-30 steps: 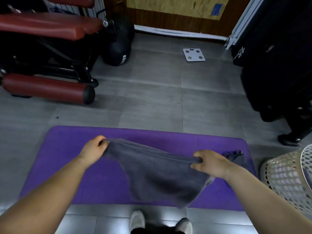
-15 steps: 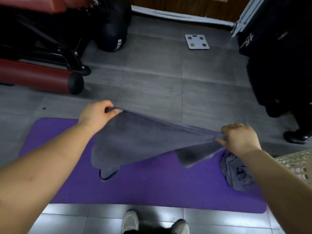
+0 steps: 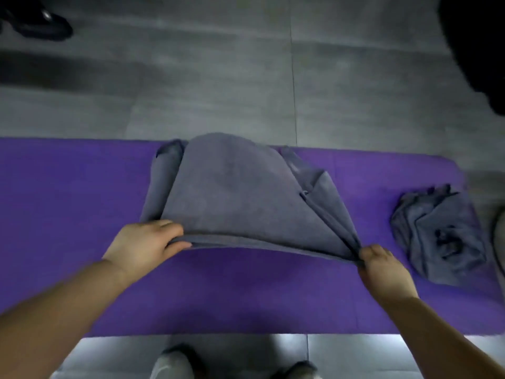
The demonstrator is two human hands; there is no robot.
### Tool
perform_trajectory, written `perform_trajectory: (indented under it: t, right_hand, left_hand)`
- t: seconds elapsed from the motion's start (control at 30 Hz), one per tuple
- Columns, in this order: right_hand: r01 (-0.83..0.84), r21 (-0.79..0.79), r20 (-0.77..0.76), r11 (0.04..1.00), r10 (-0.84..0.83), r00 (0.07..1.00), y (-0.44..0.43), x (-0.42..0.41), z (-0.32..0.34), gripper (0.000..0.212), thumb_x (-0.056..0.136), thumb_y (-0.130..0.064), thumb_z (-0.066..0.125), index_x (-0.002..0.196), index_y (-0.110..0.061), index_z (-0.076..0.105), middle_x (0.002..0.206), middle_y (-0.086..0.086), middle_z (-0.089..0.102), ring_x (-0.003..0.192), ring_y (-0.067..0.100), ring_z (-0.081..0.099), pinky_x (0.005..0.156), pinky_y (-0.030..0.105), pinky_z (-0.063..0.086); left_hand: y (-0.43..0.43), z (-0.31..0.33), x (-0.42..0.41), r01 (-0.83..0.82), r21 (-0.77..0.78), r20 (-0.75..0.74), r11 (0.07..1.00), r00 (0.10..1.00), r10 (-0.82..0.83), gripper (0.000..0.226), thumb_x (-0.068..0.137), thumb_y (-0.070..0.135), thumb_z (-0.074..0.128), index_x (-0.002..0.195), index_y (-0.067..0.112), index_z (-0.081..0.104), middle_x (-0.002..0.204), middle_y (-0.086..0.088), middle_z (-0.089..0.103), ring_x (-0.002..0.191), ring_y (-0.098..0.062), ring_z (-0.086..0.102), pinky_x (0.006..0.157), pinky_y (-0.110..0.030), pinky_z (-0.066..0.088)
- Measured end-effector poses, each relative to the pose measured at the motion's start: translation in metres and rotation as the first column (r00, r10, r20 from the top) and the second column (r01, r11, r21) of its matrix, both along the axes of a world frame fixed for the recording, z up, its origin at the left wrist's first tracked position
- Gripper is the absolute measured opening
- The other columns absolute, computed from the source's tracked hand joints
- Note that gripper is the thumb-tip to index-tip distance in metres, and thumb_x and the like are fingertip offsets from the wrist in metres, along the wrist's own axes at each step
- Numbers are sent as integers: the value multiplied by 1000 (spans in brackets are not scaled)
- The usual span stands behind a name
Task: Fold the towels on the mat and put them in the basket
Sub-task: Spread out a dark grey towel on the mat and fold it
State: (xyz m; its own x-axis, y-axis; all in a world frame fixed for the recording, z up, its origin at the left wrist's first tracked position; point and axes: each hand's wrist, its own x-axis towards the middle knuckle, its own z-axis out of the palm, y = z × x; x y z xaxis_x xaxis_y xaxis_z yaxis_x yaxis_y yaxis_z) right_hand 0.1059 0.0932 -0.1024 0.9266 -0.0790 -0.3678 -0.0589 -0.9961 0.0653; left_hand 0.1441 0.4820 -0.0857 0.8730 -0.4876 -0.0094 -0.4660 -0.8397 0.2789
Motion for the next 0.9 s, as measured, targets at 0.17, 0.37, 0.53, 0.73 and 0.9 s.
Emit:
perform_trajectory:
  t: [0.17, 0.37, 0.53, 0.73, 0.9]
  right_hand:
    - [190, -20, -399, 982, -182, 898, -12, -36, -155, 37, 94, -35, 42, 119, -12, 57, 124, 10, 57, 116, 26, 53, 89, 30, 44]
    - [456, 287, 83, 842, -496, 864, -14, -52, -220, 40, 74, -23, 75, 100, 4, 60, 103, 25, 57, 97, 43, 58, 73, 48, 48]
    - [549, 328, -85, 769, -555, 828, -15, -10, -227, 49, 86, -34, 59, 126, -10, 46, 127, 13, 53, 117, 31, 51, 90, 37, 42]
    - [584, 478, 50, 656, -684, 728, -28, -3, -239, 21, 91, -17, 52, 97, 2, 58, 99, 26, 65, 95, 40, 59, 75, 38, 43]
    - [694, 610, 222, 382, -924, 313, -63, -33, -226, 32, 90, -19, 49, 100, 11, 55, 104, 32, 60, 100, 42, 55, 83, 40, 38]
  left_hand:
    - [-25, -153, -19, 258, 195, -92, 946, 965, -245, 40, 71, 48, 35, 47, 23, 55, 44, 13, 53, 34, -6, 53, 27, -14, 27]
    - [-51, -238, -23, 393, 176, -201, 903, 912, -358, 34, 66, 53, 35, 46, 32, 54, 44, 22, 51, 36, 9, 48, 33, -10, 30]
    - [-81, -249, -10, 359, 112, -260, 927, 911, -321, 13, 85, 39, 54, 93, 34, 62, 94, 24, 61, 85, 9, 58, 68, -11, 42]
    - [-84, -260, -20, 242, 143, -469, 960, 870, -150, 23, 94, 34, 42, 113, 33, 56, 117, 19, 54, 108, 2, 51, 82, -10, 31]
    - [-77, -266, -30, 329, -22, -298, 944, 899, -320, 18, 77, 41, 54, 90, 36, 66, 90, 24, 63, 90, 9, 55, 66, -1, 29]
